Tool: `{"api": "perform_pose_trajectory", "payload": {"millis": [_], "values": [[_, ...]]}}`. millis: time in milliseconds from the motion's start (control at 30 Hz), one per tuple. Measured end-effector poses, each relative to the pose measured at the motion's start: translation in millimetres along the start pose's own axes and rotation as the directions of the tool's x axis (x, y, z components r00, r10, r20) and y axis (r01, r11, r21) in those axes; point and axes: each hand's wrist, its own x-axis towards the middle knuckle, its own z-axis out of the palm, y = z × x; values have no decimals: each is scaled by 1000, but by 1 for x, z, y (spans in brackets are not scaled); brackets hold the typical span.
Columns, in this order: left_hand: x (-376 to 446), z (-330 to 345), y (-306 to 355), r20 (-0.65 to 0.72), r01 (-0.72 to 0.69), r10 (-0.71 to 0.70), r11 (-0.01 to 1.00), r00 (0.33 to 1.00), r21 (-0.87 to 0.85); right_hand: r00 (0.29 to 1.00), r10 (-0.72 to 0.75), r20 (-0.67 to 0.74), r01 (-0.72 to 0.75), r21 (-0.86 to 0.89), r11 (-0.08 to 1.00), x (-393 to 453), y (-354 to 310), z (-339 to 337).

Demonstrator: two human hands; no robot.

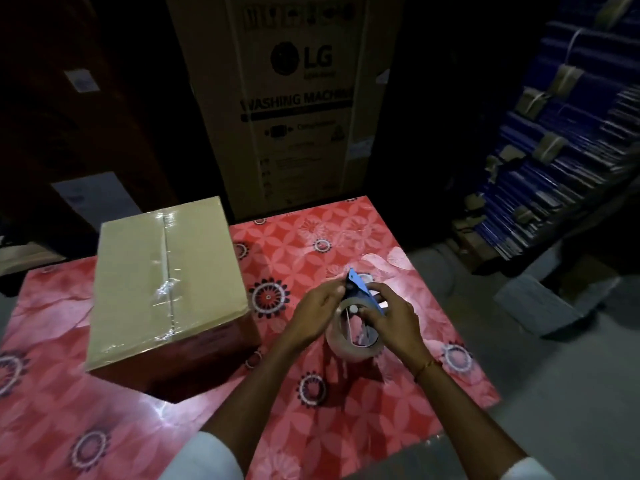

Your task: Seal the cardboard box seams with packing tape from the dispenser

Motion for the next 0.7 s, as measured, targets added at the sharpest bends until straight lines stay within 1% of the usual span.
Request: {"api": "perform_pose_trajectory", "payload": {"millis": [100,233,300,400,500,700], "values": [[7,18,-18,71,-25,16,990,997,137,1000,-5,8,6,-96,995,3,18,-1],[16,37,-34,101,-33,12,975,995,218,999,24,36,-17,-201,979,11,37,3],[18,42,-39,110,2,-29,972,994,233,998,32,56,-18,-227,974,14,46,7],[23,50,-46,129,21,-56,966,990,258,997,29,77,-10,-236,972,14,56,10],[28,55,-49,120,31,-67,960,991,277,997,42,64,-26,-232,972,16,64,12],[31,57,-49,117,21,-60,950,991,313,995,33,93,-18,-156,988,19,66,8]]}}
